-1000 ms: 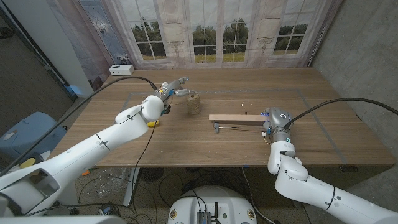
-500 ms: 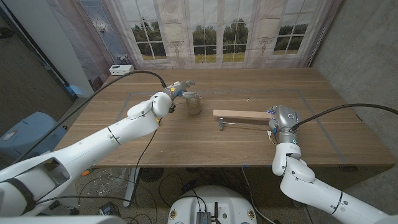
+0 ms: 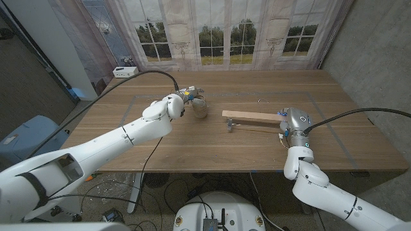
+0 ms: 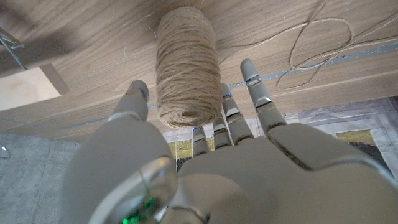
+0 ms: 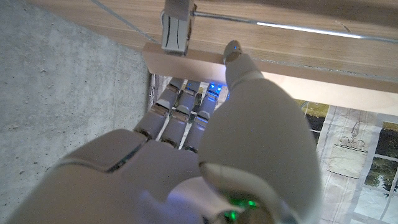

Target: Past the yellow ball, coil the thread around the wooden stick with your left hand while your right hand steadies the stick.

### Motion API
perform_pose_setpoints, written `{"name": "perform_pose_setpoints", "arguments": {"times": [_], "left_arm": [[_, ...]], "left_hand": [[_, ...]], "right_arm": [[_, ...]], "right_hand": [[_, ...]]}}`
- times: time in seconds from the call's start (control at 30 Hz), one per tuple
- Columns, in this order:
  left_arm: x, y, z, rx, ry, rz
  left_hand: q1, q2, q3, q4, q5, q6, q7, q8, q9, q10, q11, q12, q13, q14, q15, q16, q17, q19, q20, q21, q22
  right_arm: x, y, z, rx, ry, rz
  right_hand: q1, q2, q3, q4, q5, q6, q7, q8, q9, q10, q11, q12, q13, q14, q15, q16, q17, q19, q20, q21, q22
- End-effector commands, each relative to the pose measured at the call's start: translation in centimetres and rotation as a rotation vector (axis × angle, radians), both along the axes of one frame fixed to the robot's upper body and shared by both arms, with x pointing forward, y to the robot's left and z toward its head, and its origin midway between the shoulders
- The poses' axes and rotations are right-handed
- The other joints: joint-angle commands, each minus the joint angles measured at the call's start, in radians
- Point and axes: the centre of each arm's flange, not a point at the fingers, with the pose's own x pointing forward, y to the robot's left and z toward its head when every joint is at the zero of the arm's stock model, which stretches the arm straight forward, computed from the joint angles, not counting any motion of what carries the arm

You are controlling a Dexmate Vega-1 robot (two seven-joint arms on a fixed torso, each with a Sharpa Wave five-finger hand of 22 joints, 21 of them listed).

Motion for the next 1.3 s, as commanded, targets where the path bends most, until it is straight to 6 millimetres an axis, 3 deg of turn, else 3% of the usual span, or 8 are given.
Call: {"name": "perform_pose_setpoints", "arguments": {"times": [0.03,0.13,0.23,0.33,0.43,0.57,0.77,1.3], "left_arm": [[0.8,-0.8,-0.4,0.058,0.029,0.037],[0.9,-0.9,-0.4,0.068,0.023,0.052],[0.9,-0.9,-0.6,0.072,0.005,0.066],[0.9,-0.9,-0.8,0.071,-0.029,0.087],[0.6,-0.8,-0.9,0.063,-0.082,0.106],[0.2,-0.7,-1.0,0.053,-0.155,0.129],[-0.4,-0.1,-1.0,-0.019,-0.225,0.125],[-2.7,2.9,0.0,-0.483,-0.47,0.0]], "left_hand": [[0.052,0.023,0.009,0.0,-0.009,0.05,0.016,0.01,0.004,0.07,-0.01,0.027,0.008,0.079,-0.042,0.037,0.011,0.076,-0.021,0.019,0.003],[0.106,0.063,0.018,-0.001,-0.017,0.109,0.049,0.021,0.005,0.157,-0.013,0.06,0.02,0.16,-0.068,0.078,0.026,0.143,-0.046,0.034,0.004],[0.163,0.087,0.026,-0.008,-0.026,0.207,0.071,0.044,0.007,0.237,-0.037,0.1,0.036,0.259,-0.092,0.126,0.046,0.211,-0.082,0.053,0.004],[0.275,0.151,0.069,-0.018,-0.023,0.339,0.109,0.068,0.013,0.337,-0.046,0.168,0.065,0.355,-0.122,0.173,0.083,0.269,-0.134,0.078,0.006],[0.393,0.204,0.113,-0.02,-0.014,0.522,0.13,0.113,0.028,0.462,-0.068,0.259,0.108,0.461,-0.147,0.225,0.136,0.326,-0.191,0.122,0.01],[0.491,0.212,0.151,-0.013,-0.011,0.699,0.149,0.183,0.073,0.574,-0.071,0.359,0.182,0.558,-0.17,0.257,0.203,0.375,-0.232,0.19,0.013],[0.514,0.202,0.156,-0.008,-0.017,0.729,0.159,0.205,0.101,0.602,-0.079,0.399,0.226,0.628,-0.181,0.272,0.239,0.413,-0.26,0.232,0.01],[0.521,0.191,0.164,-0.008,-0.017,0.742,0.166,0.211,0.114,0.614,-0.07,0.42,0.254,0.67,-0.18,0.272,0.257,0.436,-0.272,0.256,0.006]], "right_arm": [[0.4,-0.1,0.1,0.002,0.002,0.012],[0.4,-0.1,0.1,0.001,0.001,0.014],[0.4,-0.1,0.2,0.0,0.002,0.016],[0.4,0.0,0.2,-0.002,0.002,0.019],[0.4,0.0,0.3,-0.005,0.002,0.019],[0.4,0.1,0.3,-0.006,0.001,0.021],[0.2,0.2,0.2,-0.002,-0.007,0.027],[0.8,1.1,0.6,0.039,-0.038,0.155]], "right_hand": [[0.027,0.031,0.003,0.006,0.004,0.058,0.011,0.007,0.005,0.148,-0.009,0.081,0.155,0.007,-0.177,-0.006,0.006,0.007,0.001,0.006,0.005],[0.028,0.031,0.001,0.006,0.004,0.058,0.01,0.006,0.006,0.15,-0.008,0.081,0.152,0.008,-0.177,-0.008,0.007,0.007,0.001,0.007,0.005],[0.028,0.032,0.0,0.006,0.004,0.059,0.01,0.006,0.006,0.148,-0.008,0.083,0.153,0.009,-0.177,-0.01,0.007,0.007,0.001,0.008,0.005],[0.03,0.031,-0.001,0.006,0.004,0.058,0.011,0.005,0.006,0.148,-0.007,0.084,0.154,0.011,-0.178,-0.011,0.01,0.006,0.002,0.01,0.005],[0.03,0.032,-0.002,0.006,0.004,0.059,0.01,0.005,0.006,0.147,-0.01,0.085,0.154,0.011,-0.178,-0.012,0.01,0.005,0.001,0.01,0.005],[0.03,0.033,-0.003,0.007,0.004,0.06,0.011,0.004,0.007,0.147,-0.009,0.085,0.152,0.013,-0.177,-0.013,0.011,0.006,0.002,0.011,0.005],[0.032,0.033,-0.006,0.007,0.004,0.06,0.01,0.003,0.007,0.145,-0.008,0.086,0.151,0.014,-0.178,-0.016,0.012,0.004,0.001,0.013,0.006],[0.036,0.035,-0.011,0.008,0.005,0.063,0.012,0.001,0.008,0.147,-0.007,0.091,0.148,0.019,-0.177,-0.024,0.015,0.006,0.001,0.019,0.006]]}}
